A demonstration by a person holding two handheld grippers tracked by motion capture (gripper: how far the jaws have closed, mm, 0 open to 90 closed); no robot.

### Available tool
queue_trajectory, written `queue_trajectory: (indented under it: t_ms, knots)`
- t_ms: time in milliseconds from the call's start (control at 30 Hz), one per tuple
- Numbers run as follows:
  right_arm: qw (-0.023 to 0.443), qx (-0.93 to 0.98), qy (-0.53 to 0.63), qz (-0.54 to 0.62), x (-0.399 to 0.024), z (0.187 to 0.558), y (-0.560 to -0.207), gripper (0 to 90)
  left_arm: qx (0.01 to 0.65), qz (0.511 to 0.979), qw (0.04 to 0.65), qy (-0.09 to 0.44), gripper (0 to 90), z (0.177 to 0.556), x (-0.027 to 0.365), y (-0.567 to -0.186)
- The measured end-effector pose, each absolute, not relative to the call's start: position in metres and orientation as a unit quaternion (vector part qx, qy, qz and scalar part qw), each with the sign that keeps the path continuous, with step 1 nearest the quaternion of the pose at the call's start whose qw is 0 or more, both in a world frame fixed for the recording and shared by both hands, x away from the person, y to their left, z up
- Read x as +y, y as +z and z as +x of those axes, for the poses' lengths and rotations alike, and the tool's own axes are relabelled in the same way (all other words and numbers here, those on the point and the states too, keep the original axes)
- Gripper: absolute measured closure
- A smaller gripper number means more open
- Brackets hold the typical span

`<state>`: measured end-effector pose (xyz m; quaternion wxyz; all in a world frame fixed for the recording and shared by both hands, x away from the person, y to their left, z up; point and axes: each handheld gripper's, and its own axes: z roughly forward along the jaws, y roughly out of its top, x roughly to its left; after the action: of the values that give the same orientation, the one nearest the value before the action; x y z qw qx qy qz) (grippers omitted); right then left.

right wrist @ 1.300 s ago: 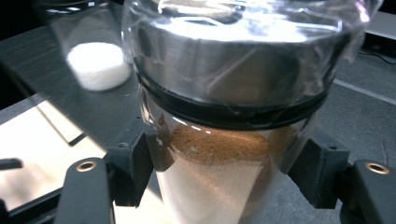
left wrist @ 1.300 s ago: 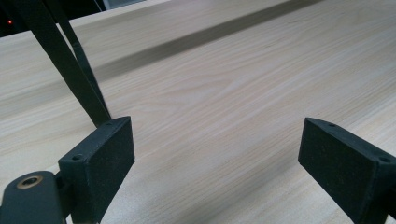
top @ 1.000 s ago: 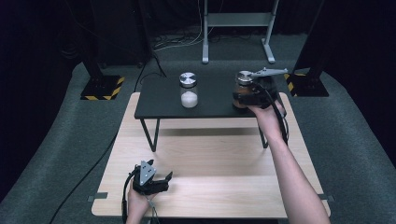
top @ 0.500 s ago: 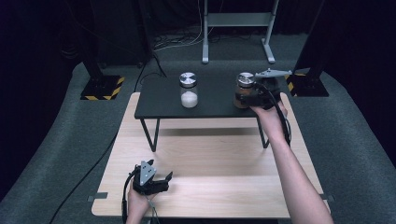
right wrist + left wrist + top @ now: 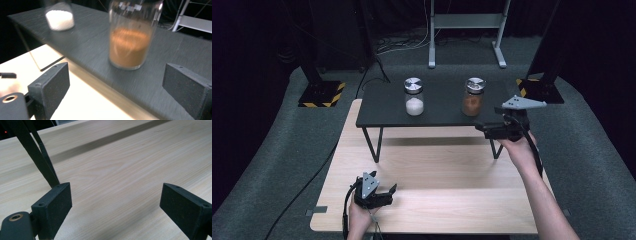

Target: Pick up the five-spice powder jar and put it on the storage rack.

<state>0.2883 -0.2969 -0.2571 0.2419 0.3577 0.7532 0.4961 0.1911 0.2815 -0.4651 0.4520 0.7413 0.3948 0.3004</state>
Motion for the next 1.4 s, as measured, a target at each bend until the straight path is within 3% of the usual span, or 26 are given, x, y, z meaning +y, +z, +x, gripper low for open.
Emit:
queue_trajectory:
  t_ms: [300, 767, 967, 1200, 1400]
  knots:
    - [0.214, 0.75, 0.529, 0.334, -0.329, 0.257, -0.312, 0.0, 0.395, 0.741, 0.452, 0.301, 10.2, 0.191, 0.281, -0.465]
    - [0.197, 0.757, 0.512, 0.356, -0.353, 0.225, -0.402, 1.7, 0.397, 0.739, 0.454, 0.3, 10.1, 0.19, 0.281, -0.466]
    - [0.203, 0.768, 0.495, 0.353, -0.358, 0.214, -0.424, 3.0, 0.4, 0.738, 0.452, 0.303, 9.7, 0.189, 0.28, -0.466]
    - [0.219, 0.758, 0.501, 0.356, -0.364, 0.199, -0.448, 3.5, 0.391, 0.711, 0.47, 0.346, 10.8, 0.176, 0.277, -0.478]
    - [0.222, 0.75, 0.503, 0.368, -0.369, 0.195, -0.455, 3.9, 0.407, 0.711, 0.471, 0.328, 9.2, 0.179, 0.28, -0.474]
